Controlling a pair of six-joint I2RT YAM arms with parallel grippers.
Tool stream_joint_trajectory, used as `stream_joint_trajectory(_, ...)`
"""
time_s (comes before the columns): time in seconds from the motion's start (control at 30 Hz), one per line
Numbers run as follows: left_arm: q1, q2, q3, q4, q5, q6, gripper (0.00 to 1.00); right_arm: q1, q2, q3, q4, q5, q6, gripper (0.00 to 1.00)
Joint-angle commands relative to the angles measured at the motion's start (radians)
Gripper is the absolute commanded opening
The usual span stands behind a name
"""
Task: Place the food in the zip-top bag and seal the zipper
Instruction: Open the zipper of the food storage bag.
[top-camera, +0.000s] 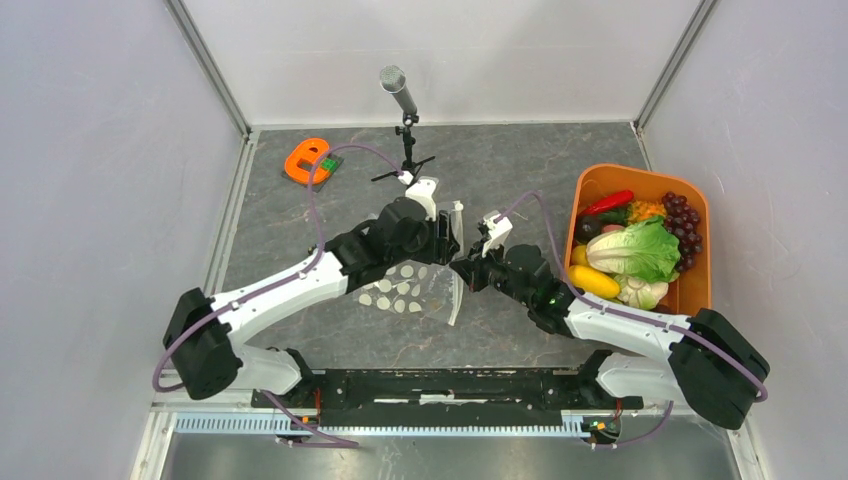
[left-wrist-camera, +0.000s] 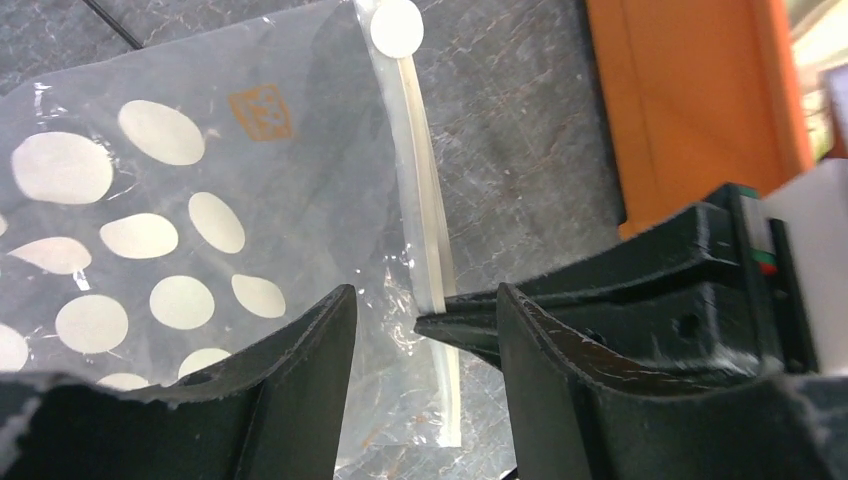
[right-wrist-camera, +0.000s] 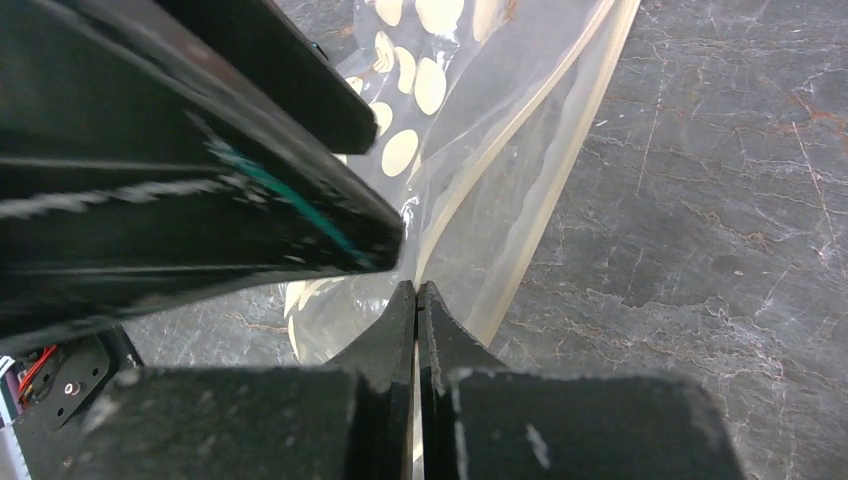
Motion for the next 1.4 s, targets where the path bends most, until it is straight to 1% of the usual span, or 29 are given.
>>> stream_joint_trajectory(0.0,-0.014,0.054,0.057,0.008,-0.054,0.033,0.60,0.006,-0.022,0.009,0.025,0.022,-0.008,0.01)
stream_joint_trajectory(0.2,-0.020,0.096,0.092,-0.007,-0.097,0.055,0.58,0.010,-0.022,0.019,0.020,0.027,-0.012,0.01)
stream_joint_trajectory(0.3,-0.025,0.124,0.116,-0.018,-0.094,0.059,0.54,0.020,-0.011,0.035,-0.014,0.061,-0.033,0.01)
stream_joint_trajectory(0.37,-0.032,0.140,0.134,-0.049,-0.119,0.071,0.50,0.024,-0.013,0.041,-0.027,0.079,-0.033,0.01)
stream_joint_trajectory(0.43,-0.035,0.142,0.135,-0.066,-0.131,0.081,0.49,0.032,-0.021,0.042,-0.037,0.101,-0.037,0.01)
stream_joint_trajectory(0.6,-0.044,0.141,0.128,-0.069,-0.122,0.082,0.47,0.040,-0.022,0.048,-0.036,0.102,-0.046,0.01)
stream_joint_trajectory(0.8,-0.055,0.180,0.149,-0.074,-0.082,0.078,0.45,0.048,-0.026,0.038,-0.003,0.086,-0.043,0.01)
stream_joint_trajectory(0.93,-0.057,0.204,0.157,-0.084,-0.089,0.063,0.44,0.051,-0.047,0.025,0.015,0.087,-0.046,0.01)
stream_joint_trajectory(1.0,-0.057,0.206,0.163,-0.084,-0.094,0.065,0.33,0.051,-0.051,0.028,0.001,0.100,-0.045,0.01)
stream_joint_trajectory(1.03,-0.056,0.207,0.169,-0.090,-0.098,0.067,0.31,0.052,-0.049,0.033,-0.014,0.106,-0.045,0.01)
stream_joint_trajectory(1.2,-0.057,0.208,0.188,-0.117,-0.109,0.085,0.31,0.051,-0.053,0.028,-0.012,0.102,-0.052,0.01)
stream_joint_trajectory(1.27,-0.055,0.207,0.189,-0.124,-0.106,0.087,0.24,0.051,-0.051,0.029,-0.013,0.102,-0.054,0.01)
stream_joint_trajectory(1.37,-0.057,0.201,0.179,-0.127,-0.111,0.089,0.09,0.051,-0.053,0.026,-0.006,0.096,-0.052,0.03)
